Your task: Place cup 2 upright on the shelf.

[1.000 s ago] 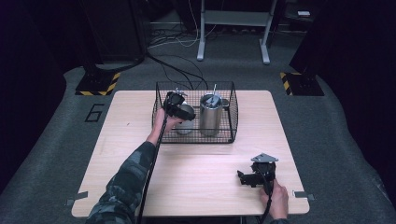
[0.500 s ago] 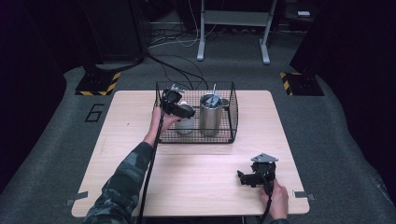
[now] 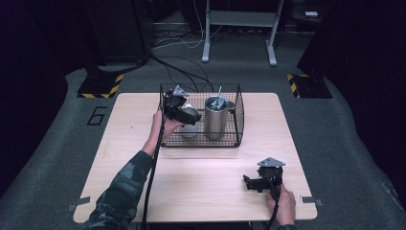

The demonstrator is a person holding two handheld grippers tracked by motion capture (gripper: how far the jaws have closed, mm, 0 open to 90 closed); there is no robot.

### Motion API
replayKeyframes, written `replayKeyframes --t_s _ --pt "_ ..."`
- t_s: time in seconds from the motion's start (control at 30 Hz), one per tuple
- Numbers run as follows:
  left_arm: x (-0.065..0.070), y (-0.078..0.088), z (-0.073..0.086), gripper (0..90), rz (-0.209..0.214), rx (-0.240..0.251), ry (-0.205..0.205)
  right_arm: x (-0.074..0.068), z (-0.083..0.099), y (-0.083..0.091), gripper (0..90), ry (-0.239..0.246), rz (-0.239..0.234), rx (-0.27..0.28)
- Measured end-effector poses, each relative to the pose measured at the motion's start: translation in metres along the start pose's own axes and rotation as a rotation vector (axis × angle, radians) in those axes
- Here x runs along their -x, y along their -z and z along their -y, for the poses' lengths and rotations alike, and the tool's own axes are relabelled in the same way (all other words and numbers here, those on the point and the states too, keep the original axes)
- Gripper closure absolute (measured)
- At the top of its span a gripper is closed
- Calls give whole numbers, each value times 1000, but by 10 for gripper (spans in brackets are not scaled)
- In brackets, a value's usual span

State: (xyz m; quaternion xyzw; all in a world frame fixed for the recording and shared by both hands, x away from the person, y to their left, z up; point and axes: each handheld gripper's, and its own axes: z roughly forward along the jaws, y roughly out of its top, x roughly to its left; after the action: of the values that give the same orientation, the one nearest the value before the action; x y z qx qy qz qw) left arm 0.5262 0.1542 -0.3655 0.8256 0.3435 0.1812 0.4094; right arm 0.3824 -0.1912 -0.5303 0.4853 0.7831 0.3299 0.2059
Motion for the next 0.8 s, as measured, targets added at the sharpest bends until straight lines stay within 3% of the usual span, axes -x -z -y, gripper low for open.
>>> replayKeyframes --t_s 0.37,0.57,0.8 --pt "20 32 25 3 5 17 -48 0 0 0 0 0 0 0" --pt "34 53 53 2 23 34 -53 0 0 0 0 0 0 0" --pt "45 69 97 2 10 1 -60 0 0 0 0 0 0 0"
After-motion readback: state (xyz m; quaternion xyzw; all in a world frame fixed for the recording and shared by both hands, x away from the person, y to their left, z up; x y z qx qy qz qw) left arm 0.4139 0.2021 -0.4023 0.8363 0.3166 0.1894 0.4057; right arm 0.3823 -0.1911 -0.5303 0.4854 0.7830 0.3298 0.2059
